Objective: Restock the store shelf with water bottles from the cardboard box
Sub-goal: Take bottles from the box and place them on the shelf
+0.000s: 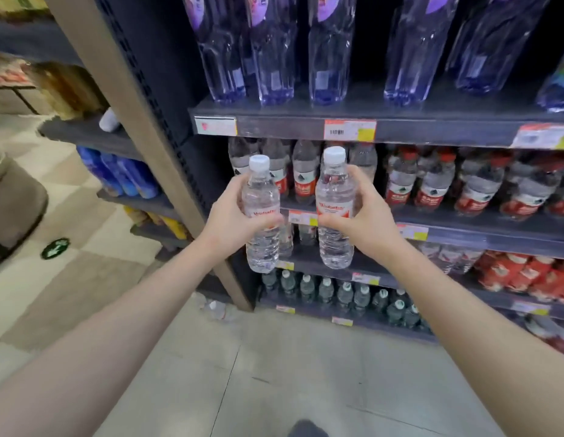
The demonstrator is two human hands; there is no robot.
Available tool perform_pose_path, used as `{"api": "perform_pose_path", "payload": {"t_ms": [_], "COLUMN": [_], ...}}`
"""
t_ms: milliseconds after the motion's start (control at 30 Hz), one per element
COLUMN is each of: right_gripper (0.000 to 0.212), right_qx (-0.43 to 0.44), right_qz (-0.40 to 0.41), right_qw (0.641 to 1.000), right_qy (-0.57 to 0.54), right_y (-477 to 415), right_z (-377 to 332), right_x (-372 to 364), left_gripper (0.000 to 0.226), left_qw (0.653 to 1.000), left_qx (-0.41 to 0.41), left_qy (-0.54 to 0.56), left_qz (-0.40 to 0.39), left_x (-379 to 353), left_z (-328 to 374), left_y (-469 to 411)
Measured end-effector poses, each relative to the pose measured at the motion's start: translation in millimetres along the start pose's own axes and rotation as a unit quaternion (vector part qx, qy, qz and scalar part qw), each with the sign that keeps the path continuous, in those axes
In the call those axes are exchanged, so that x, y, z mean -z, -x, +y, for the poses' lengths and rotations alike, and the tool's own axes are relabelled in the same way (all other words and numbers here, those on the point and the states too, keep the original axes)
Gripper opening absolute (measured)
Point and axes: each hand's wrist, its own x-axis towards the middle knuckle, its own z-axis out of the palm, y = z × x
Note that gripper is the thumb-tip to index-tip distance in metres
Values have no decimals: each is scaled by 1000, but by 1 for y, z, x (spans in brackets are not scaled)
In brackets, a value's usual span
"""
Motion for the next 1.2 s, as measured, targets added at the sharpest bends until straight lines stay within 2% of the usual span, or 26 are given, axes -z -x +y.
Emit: {"api": "perform_pose_path", "payload": {"t_ms": [67,167,300,400,500,600,700,833,933,1200], "right_gripper": [99,98,89,85,87,75,73,79,79,76], "right_qx": [18,45,98,141,150,151,135,107,99,87], "right_qz": [1,9,19,37,28,29,36,63,80,92], "right_qw": [1000,998,995,989,988,988,990,992,992,992], "right_qy": [18,31,-14,-21,-11,0,8,22,10,-1], "right_y": [-11,-13,-7,-7,-8,-4,0,-9,-21,-42], "right_z": [31,81,161,213,263,297,313,324,330,349], "right_x": [-17,-43,-85,-108,-127,-138,-143,-145,-144,-142], "left_gripper": [79,93,74,81,81,85,96,85,93,86], "left_qw": [1000,998,993,989,987,989,992,994,994,991], "left_qx": [-21,-61,-102,-136,-153,-139,-112,-82,-94,-107], "left_qy": [8,13,37,40,49,54,60,56,36,60], "left_qz": [-15,-26,-37,-31,-21,-2,-12,-34,-42,-61], "left_x": [-13,-39,-86,-114,-142,-160,-168,-178,-187,-233], "left_z": [-34,-88,-163,-212,-265,-295,-310,-306,-300,-307], "left_y": [-16,-29,-32,-30,-22,-11,-11,-20,-34,-76]}}
